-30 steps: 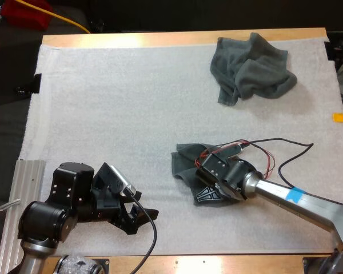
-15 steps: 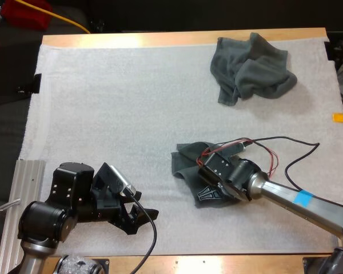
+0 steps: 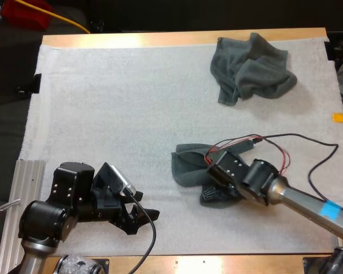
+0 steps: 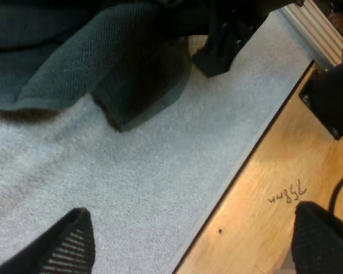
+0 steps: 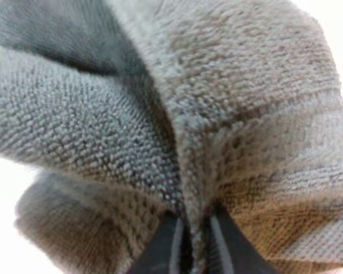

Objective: Pick towel from pile, fold and stack

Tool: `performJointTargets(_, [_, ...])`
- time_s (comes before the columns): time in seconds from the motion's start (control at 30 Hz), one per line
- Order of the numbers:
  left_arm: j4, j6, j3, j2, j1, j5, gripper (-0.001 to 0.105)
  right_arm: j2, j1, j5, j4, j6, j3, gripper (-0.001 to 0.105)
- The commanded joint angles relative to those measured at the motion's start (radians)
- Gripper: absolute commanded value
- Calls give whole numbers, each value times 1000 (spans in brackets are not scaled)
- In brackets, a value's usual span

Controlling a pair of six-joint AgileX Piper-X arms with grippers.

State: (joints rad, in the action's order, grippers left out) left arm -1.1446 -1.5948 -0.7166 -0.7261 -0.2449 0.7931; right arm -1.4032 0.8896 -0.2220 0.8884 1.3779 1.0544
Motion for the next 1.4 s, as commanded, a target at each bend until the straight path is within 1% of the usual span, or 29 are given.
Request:
performJointTargets(0.0, [6,-7,6,-13,-5,22,69,21,-2,5,15,9,2,1])
performJointTargets(0.1, [48,-52,27,-40,-5,72,69,49,-2,6,15,9,2,1])
performJointTargets(0.17, [125,-101,70,-58,-5,151,69,55,-2,11,15,9,2,1])
performJointTargets(0.2, [156,-127,90,-64,-5,166,69,55,-2,22,15,9,2,1])
performJointTargets(0.23, [170,-138,103,-67,-5,169,69,55,-2,25,15,9,2,1])
performJointTargets(0.27, [214,-168,139,-75,-5,171,69,55,-2,34,12,9,2,1])
performJointTargets(0.33, [268,-204,182,-75,-5,171,69,55,-2,51,3,9,2,1])
performJointTargets(0.43, [327,-249,221,-75,-5,171,69,55,-2,69,-12,4,2,1])
performJointTargets(0.5, [381,-284,251,-75,-5,171,69,55,-2,99,-38,-12,2,1])
performJointTargets(0.6, [428,-302,277,-75,-5,171,69,55,-2,142,-68,-29,8,1])
performJointTargets(0.73, [455,-310,282,-75,-5,171,69,55,-2,180,-108,-59,35,1])
performJointTargets(0.93, [456,-310,282,-75,-5,171,69,55,-2,184,-147,-70,122,1])
performJointTargets(1.03, [457,-310,282,-75,-5,171,69,55,-2,211,-193,-89,163,1])
performJointTargets(1.13, [461,-310,282,-75,-5,171,69,55,-2,280,-266,-138,171,1])
performJointTargets(1.27, [475,-308,282,-75,-5,171,69,50,-2,289,-291,-172,171,1])
performJointTargets(1.33, [488,-308,282,-75,-5,151,69,49,-2,302,-290,-178,171,1])
performJointTargets(1.37, [499,-308,282,-75,-5,122,69,49,-2,313,-289,-180,171,1])
